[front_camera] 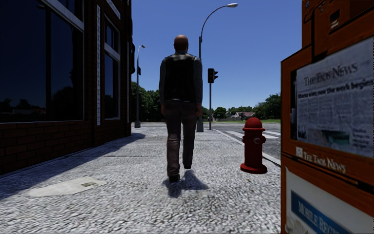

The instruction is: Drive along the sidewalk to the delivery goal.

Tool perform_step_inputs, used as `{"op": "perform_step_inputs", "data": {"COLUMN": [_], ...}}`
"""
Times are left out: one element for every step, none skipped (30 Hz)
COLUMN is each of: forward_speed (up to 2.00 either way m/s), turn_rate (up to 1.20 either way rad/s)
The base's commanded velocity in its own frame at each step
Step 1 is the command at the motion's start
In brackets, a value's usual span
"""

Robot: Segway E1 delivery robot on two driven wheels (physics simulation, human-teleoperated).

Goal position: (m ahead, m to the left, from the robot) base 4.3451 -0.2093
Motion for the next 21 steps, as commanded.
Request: {"op": "perform_step_inputs", "data": {"forward_speed": [0.99, 0.99, 0.99, 0.99, 0.99, 0.99, 0.99, 0.99, 0.99, 0.99, 0.99, 0.99, 0.99, 0.99, 0.99, 0.99, 0.99, 0.99, 0.99, 0.99, 0.99], "turn_rate": [0.0, 0.0, 0.0, 0.0, 0.0, 0.0, 0.0, 0.0, 0.0, 0.0, 0.0, 0.0, 0.0, 0.0, 0.0, 0.0, 0.0, 0.0, 0.0, 0.0, 0.0]}}
